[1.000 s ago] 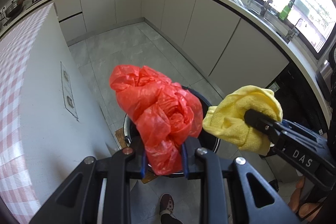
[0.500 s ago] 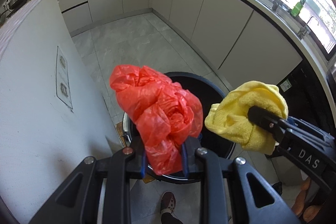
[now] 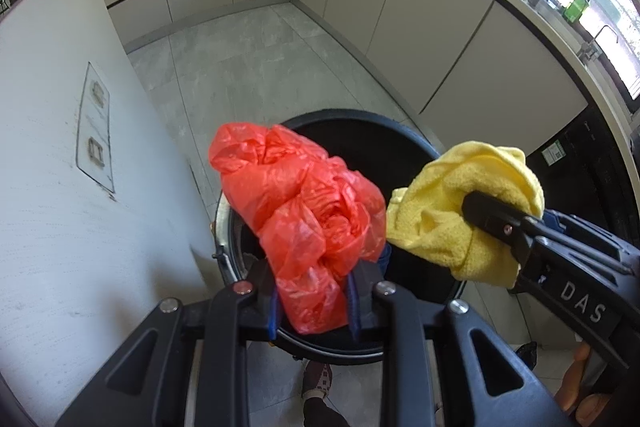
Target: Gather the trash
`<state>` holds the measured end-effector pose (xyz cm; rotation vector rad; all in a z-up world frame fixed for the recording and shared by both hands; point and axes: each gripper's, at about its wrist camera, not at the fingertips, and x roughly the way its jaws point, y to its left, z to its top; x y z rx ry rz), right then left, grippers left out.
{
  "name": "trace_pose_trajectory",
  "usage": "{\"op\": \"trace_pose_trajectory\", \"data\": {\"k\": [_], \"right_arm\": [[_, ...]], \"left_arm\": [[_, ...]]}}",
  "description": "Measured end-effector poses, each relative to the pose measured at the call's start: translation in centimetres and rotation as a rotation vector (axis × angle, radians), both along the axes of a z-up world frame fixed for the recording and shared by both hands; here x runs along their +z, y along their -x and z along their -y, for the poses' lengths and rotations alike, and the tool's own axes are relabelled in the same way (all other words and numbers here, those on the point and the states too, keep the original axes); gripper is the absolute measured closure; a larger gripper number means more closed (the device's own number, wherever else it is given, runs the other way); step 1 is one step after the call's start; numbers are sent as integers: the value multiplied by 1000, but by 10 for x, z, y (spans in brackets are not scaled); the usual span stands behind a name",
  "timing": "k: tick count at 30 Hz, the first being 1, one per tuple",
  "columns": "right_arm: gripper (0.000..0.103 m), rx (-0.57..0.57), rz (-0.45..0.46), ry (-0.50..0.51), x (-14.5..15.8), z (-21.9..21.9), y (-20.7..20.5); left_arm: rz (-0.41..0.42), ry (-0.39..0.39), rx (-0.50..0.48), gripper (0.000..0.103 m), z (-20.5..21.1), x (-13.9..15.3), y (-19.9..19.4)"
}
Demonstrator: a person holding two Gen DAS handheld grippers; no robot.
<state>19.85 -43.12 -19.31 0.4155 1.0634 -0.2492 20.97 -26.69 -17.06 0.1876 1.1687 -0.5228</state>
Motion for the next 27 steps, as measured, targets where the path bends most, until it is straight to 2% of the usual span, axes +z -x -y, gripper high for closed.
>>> {"op": "trace_pose_trajectory", "data": {"k": [5, 7, 8, 9, 10, 11, 12, 20, 27], "right_arm": [[66, 0, -19, -16, -14, 6, -5], [64, 3, -22, -24, -19, 9, -7], [57, 7, -24, -24, -22, 10, -9], [46, 12, -30, -17, -24, 10, -11], [42, 15, -28, -13, -26, 12, -13], [37, 17, -20, -8, -26, 13, -14], [36, 16, -12, -2, -25, 13, -13], [35, -27, 46, 23, 8, 22, 12], [35, -8, 44, 9, 38, 17, 39]], "left_arm": [[-24, -5, 10, 75, 3, -14, -6], [-32, -1, 17, 71, 4, -17, -9], [-37, 1, 19, 67, 5, -19, -10], [-43, 5, 22, 60, 5, -20, -12], [-47, 7, 29, 54, 6, -22, -13], [-47, 7, 34, 39, 6, -21, -16], [-46, 13, 45, 32, 6, -21, -17], [25, 34, 65, 30, -4, 12, -9], [101, 56, 70, 30, -20, 66, 14]]}}
